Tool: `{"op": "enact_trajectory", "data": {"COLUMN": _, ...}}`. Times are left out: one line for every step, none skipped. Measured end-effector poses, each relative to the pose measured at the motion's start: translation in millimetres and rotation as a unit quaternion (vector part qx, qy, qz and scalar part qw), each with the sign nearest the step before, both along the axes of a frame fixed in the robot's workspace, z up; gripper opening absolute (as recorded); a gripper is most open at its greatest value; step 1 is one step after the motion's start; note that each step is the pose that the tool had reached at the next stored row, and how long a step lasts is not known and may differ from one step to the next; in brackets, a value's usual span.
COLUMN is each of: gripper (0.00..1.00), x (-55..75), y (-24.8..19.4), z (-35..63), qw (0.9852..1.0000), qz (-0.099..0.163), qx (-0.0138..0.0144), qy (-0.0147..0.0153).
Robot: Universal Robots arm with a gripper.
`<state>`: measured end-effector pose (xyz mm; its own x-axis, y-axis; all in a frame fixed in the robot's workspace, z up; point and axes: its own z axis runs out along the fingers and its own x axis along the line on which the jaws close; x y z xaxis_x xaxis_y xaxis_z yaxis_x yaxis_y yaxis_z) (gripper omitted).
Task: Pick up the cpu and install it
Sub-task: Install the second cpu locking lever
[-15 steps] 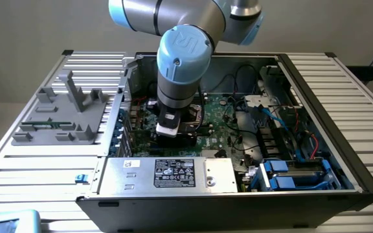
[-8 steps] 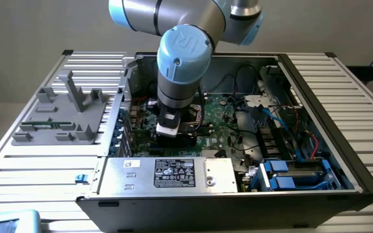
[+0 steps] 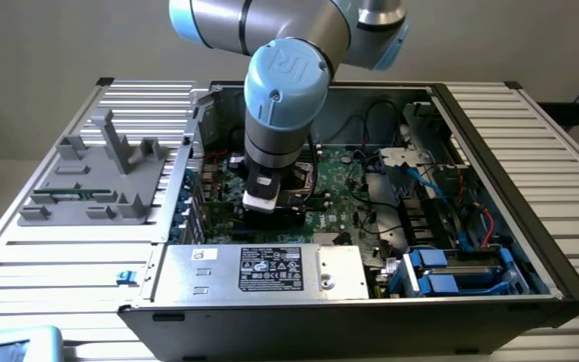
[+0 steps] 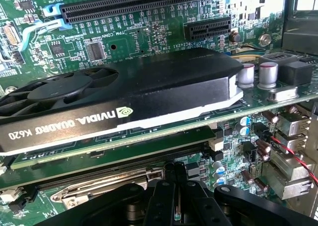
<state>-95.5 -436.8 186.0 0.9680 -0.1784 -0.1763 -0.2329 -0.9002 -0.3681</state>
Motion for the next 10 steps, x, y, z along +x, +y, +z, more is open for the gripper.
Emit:
{"op": "enact_trajectory", "data": {"gripper": 0.12, "x": 0.0, "y": 0.0, "z": 0.0, "qw": 1.0, "qz": 0.0, "qx": -0.0001, "qy": 0.0}}
{"op": "enact_trajectory", "data": {"gripper": 0.12, "x": -0.1, "y": 0.0, "z": 0.0, "qw": 1.0, "qz": 0.0, "qx": -0.0001, "qy": 0.0}}
{"op": "enact_trajectory", "data": {"gripper": 0.12, "x": -0.2, "y": 0.0, "z": -0.1, "qw": 1.0, "qz": 0.0, "qx": 0.0, "qy": 0.0}}
{"op": "enact_trajectory", "data": {"gripper": 0.12, "x": -0.3, "y": 0.0, "z": -0.2, "qw": 1.0, "qz": 0.0, "qx": 0.0, "qy": 0.0}}
{"op": "enact_trajectory", "data": {"gripper": 0.12, "x": -0.4, "y": 0.0, "z": -0.2, "qw": 1.0, "qz": 0.0, "qx": 0.0, "qy": 0.0}}
{"op": "enact_trajectory", "data": {"gripper": 0.12, "x": -0.4, "y": 0.0, "z": -0.3, "qw": 1.0, "qz": 0.0, "qx": 0.0, "qy": 0.0}}
{"op": "enact_trajectory", "data": {"gripper": 0.12, "x": -0.4, "y": 0.0, "z": -0.3, "qw": 1.0, "qz": 0.0, "qx": -0.0001, "qy": 0.0}}
{"op": "enact_trajectory", "data": {"gripper": 0.12, "x": -0.4, "y": 0.0, "z": -0.3, "qw": 1.0, "qz": 0.0, "qx": -0.0002, "qy": 0.0}}
{"op": "enact_trajectory", "data": {"gripper": 0.12, "x": -0.4, "y": 0.0, "z": -0.4, "qw": 1.0, "qz": 0.0, "qx": -0.0003, "qy": 0.0}}
{"op": "enact_trajectory", "data": {"gripper": 0.12, "x": -0.4, "y": 0.0, "z": -0.5, "qw": 1.0, "qz": 0.0, "qx": -0.0006, "qy": 0.0}}
